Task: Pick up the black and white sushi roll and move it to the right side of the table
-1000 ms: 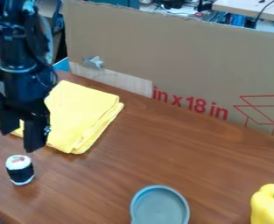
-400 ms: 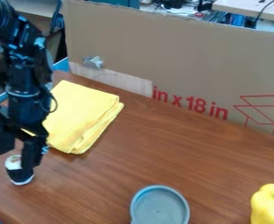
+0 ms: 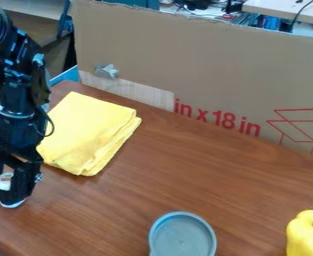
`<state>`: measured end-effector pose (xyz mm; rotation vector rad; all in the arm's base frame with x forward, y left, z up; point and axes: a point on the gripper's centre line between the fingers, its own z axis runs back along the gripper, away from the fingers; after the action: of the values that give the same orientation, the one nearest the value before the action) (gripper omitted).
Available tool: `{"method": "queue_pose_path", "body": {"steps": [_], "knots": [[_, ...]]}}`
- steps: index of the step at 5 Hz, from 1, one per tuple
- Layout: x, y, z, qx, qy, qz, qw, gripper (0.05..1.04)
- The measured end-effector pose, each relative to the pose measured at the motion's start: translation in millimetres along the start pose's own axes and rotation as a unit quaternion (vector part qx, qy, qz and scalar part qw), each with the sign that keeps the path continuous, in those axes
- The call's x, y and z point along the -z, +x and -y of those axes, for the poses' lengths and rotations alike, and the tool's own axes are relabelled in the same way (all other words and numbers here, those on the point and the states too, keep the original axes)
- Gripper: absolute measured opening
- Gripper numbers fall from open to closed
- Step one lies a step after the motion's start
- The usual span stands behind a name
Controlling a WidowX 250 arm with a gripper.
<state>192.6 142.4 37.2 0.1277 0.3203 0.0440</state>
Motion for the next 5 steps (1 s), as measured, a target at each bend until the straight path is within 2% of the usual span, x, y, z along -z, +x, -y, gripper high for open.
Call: {"method": "queue_pose_path", "body": {"steps": [1,2,3,4,5], "knots": [[4,-1,4,0.017,-0.021,-0.004,0.9996,0.945],[-2,-5,14,0.037,-0.051,0.005,0.998,0.69],[-47,-14,41,0.066,-0.08,0.057,0.9929,0.597],[-90,-5,86,0.109,-0.066,0.086,0.9882,0.594],[-114,34,135,0.179,-0.043,0.074,0.9801,0.594]]}}
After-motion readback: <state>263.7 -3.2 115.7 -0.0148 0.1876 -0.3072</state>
